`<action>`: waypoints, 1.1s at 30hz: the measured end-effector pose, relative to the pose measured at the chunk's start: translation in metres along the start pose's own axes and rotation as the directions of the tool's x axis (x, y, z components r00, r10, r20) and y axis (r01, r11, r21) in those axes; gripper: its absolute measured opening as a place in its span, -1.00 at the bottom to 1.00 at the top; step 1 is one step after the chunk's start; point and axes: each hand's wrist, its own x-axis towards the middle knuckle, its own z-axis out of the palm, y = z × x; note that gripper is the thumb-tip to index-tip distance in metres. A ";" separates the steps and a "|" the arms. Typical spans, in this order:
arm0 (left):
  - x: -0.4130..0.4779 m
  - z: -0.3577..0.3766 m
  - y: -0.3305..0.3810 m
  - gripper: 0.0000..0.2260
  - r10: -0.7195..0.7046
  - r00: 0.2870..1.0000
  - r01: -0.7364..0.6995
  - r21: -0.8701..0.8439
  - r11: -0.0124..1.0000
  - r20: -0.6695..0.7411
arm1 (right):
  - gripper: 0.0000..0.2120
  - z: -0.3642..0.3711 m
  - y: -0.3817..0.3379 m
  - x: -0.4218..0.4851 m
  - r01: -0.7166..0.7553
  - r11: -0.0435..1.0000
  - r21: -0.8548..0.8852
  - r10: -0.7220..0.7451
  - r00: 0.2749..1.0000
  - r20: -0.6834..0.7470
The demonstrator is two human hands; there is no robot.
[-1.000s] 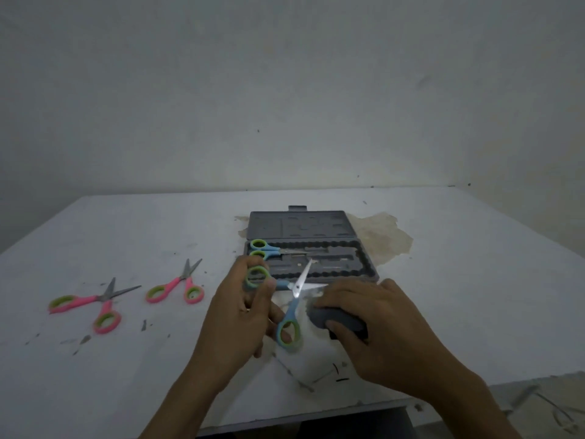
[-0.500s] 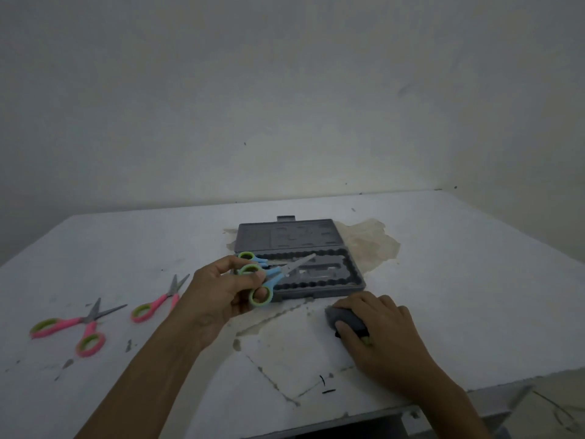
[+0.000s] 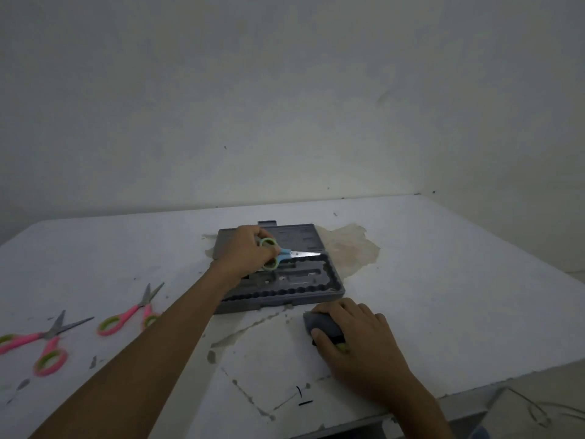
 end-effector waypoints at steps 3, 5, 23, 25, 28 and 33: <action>0.008 0.012 -0.008 -0.92 0.030 0.999 -0.033 0.185 0.982 0.016 | -0.65 0.001 0.001 0.001 0.001 1.000 0.001 -0.001 1.000 -0.002; 0.013 0.016 -0.016 -0.89 0.038 0.999 -0.045 0.289 0.956 0.031 | -0.66 0.002 0.001 0.001 0.002 1.000 0.011 -0.001 1.000 -0.012; 0.009 0.013 -0.041 -0.66 0.271 0.932 -0.357 0.490 0.795 0.239 | -0.68 0.001 -0.001 0.001 0.011 1.000 -0.012 -0.011 1.000 -0.018; 0.006 0.013 -0.040 -0.64 0.281 0.934 -0.354 0.488 0.798 0.219 | -0.66 0.000 -0.001 0.000 -0.003 1.000 -0.017 0.003 1.000 -0.015; -0.010 0.008 -0.040 -0.64 0.318 0.938 -0.346 0.455 0.821 0.141 | -0.52 0.002 -0.002 -0.002 -0.071 0.997 -0.028 0.070 0.997 -0.029; -0.073 -0.022 -0.048 -0.67 0.359 0.930 -0.360 0.386 0.850 0.078 | -0.59 0.000 -0.012 -0.002 -0.169 0.981 -0.097 0.163 0.984 -0.071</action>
